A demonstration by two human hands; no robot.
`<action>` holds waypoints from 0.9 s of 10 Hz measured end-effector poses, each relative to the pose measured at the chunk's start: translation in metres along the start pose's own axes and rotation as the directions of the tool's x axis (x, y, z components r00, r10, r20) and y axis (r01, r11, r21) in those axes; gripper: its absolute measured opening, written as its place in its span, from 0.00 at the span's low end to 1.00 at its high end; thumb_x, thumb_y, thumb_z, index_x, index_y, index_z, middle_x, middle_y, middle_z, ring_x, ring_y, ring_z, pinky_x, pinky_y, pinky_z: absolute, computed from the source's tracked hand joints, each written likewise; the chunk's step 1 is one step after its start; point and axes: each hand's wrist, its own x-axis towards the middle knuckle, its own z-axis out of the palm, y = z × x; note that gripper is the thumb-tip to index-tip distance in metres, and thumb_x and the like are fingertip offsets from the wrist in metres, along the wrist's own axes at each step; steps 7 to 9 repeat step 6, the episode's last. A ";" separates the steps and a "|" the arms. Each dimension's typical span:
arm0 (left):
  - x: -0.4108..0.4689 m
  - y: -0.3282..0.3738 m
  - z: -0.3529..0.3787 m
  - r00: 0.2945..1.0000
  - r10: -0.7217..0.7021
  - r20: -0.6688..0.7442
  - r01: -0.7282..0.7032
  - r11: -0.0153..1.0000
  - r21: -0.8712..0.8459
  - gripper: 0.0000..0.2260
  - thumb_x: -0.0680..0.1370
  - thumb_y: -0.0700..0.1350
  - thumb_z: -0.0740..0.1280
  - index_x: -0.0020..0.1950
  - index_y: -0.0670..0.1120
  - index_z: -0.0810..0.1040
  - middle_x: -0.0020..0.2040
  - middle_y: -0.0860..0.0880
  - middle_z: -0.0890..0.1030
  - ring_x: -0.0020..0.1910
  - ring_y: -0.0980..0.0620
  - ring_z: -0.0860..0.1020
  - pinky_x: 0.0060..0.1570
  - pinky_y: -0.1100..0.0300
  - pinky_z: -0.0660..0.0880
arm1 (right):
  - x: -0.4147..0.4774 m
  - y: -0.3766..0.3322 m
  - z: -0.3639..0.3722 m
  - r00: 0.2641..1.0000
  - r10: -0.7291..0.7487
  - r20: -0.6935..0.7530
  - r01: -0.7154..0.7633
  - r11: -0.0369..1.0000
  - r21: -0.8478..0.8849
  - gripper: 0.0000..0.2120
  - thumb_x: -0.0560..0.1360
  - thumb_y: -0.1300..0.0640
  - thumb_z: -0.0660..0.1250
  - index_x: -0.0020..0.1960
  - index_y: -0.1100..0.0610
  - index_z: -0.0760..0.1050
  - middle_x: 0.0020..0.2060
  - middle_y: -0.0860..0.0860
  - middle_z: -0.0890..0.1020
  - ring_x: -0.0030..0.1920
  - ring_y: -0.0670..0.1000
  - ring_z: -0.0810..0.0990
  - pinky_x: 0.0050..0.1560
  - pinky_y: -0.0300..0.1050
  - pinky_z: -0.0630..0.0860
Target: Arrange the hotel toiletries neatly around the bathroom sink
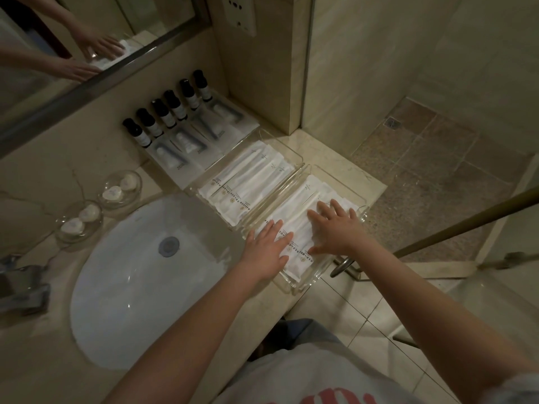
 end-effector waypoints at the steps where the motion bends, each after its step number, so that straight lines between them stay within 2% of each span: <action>1: 0.000 0.001 0.003 1.000 -0.005 -0.009 0.005 1.000 0.009 0.26 0.80 0.51 0.56 0.76 0.56 0.49 0.78 0.50 0.41 0.77 0.50 0.38 0.73 0.41 0.41 | -0.001 0.001 0.003 1.000 0.011 0.000 -0.011 1.000 0.003 0.47 0.67 0.35 0.68 0.76 0.47 0.46 0.77 0.52 0.44 0.76 0.59 0.39 0.73 0.66 0.43; 3: -0.003 -0.001 0.003 0.997 0.003 -0.075 -0.005 1.000 -0.029 0.25 0.80 0.51 0.56 0.76 0.53 0.53 0.79 0.49 0.45 0.77 0.49 0.42 0.73 0.43 0.44 | -0.011 -0.001 -0.001 0.999 -0.016 -0.039 0.017 0.999 0.028 0.44 0.70 0.36 0.65 0.76 0.47 0.45 0.77 0.53 0.44 0.77 0.57 0.40 0.74 0.64 0.44; 4: -0.017 -0.005 0.000 0.982 0.002 -0.186 -0.022 0.994 -0.106 0.23 0.80 0.50 0.56 0.75 0.51 0.58 0.78 0.48 0.51 0.77 0.50 0.46 0.74 0.47 0.47 | -0.016 -0.014 -0.008 0.992 -0.038 -0.117 0.045 0.997 0.063 0.39 0.74 0.39 0.63 0.76 0.49 0.48 0.77 0.54 0.48 0.77 0.57 0.43 0.74 0.63 0.46; 5: -0.033 -0.016 -0.005 0.961 -0.024 -0.276 -0.026 0.984 -0.176 0.21 0.80 0.48 0.57 0.74 0.48 0.62 0.77 0.47 0.56 0.77 0.49 0.51 0.74 0.49 0.52 | -0.018 -0.029 -0.013 0.976 -0.061 -0.209 0.083 0.991 0.101 0.32 0.75 0.44 0.62 0.75 0.51 0.56 0.76 0.55 0.57 0.76 0.57 0.51 0.74 0.61 0.53; 6: -0.051 -0.028 -0.014 0.936 -0.080 -0.342 -0.002 0.972 -0.233 0.21 0.79 0.48 0.59 0.72 0.46 0.66 0.75 0.46 0.61 0.76 0.47 0.55 0.73 0.48 0.58 | -0.024 -0.046 -0.014 0.955 -0.071 -0.288 0.109 0.987 0.121 0.25 0.76 0.47 0.63 0.70 0.53 0.66 0.71 0.55 0.67 0.71 0.56 0.64 0.69 0.55 0.64; 9: -0.051 -0.028 -0.014 0.936 -0.080 -0.342 -0.002 0.972 -0.233 0.21 0.79 0.48 0.59 0.72 0.46 0.66 0.75 0.46 0.61 0.76 0.47 0.55 0.73 0.48 0.58 | -0.024 -0.046 -0.014 0.955 -0.071 -0.288 0.109 0.987 0.121 0.25 0.76 0.47 0.63 0.70 0.53 0.66 0.71 0.55 0.67 0.71 0.56 0.64 0.69 0.55 0.64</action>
